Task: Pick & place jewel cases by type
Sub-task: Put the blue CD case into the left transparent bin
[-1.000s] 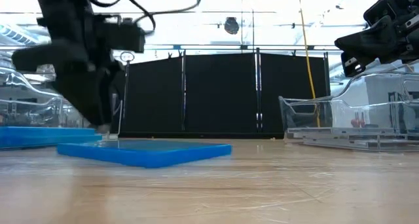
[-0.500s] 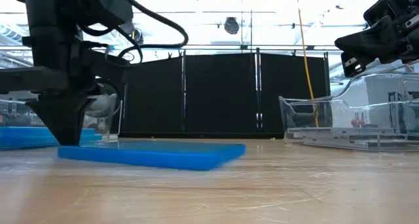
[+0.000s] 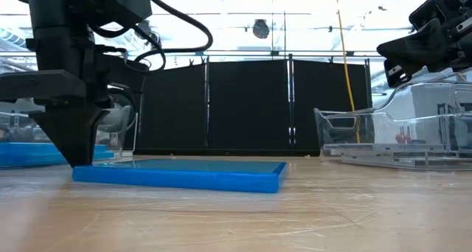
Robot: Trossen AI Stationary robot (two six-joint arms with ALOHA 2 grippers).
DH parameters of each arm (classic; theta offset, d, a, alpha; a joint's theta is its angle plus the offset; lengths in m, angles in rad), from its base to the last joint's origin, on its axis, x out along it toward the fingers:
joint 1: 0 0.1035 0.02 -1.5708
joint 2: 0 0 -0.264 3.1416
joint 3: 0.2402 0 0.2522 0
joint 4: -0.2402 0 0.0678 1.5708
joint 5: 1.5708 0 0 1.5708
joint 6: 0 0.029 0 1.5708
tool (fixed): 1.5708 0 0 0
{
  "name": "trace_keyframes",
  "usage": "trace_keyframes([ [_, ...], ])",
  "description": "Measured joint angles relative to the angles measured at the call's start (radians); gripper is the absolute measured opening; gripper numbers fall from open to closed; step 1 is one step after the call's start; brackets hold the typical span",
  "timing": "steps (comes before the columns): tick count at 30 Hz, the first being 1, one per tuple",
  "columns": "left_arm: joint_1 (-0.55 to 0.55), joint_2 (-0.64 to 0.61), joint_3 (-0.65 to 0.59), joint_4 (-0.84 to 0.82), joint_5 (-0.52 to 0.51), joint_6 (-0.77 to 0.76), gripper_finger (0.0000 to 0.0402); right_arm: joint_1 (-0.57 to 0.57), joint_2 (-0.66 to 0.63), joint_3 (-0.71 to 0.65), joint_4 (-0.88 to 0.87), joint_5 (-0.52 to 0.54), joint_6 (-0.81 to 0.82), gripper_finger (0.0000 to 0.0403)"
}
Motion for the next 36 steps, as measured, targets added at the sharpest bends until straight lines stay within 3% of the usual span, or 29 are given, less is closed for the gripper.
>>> trace_keyframes([
  [6,-0.014,0.000,0.000,0.027,-0.016,0.006,0.0035,0.000,0.001,0.000,0.008,-0.001,0.000,0.0000],
  [13,-0.016,0.000,0.002,0.036,-0.049,0.007,0.0017,0.001,0.001,0.000,0.189,-0.002,0.127,0.0000],
  [18,-0.016,0.000,0.002,0.051,-0.069,0.008,0.0004,0.001,0.003,0.000,0.292,0.024,0.089,0.0000],
  [28,-0.016,0.000,0.003,0.058,-0.085,0.040,0.0035,0.001,0.017,0.000,0.308,0.011,0.167,0.0000],
  [34,-0.016,0.000,0.003,0.060,-0.106,0.065,0.0021,0.000,0.077,0.000,0.312,0.057,0.220,0.0000],
  [36,-0.016,0.000,0.003,0.059,-0.116,0.065,0.0012,0.000,0.111,0.000,0.391,0.052,0.237,0.0000],
])
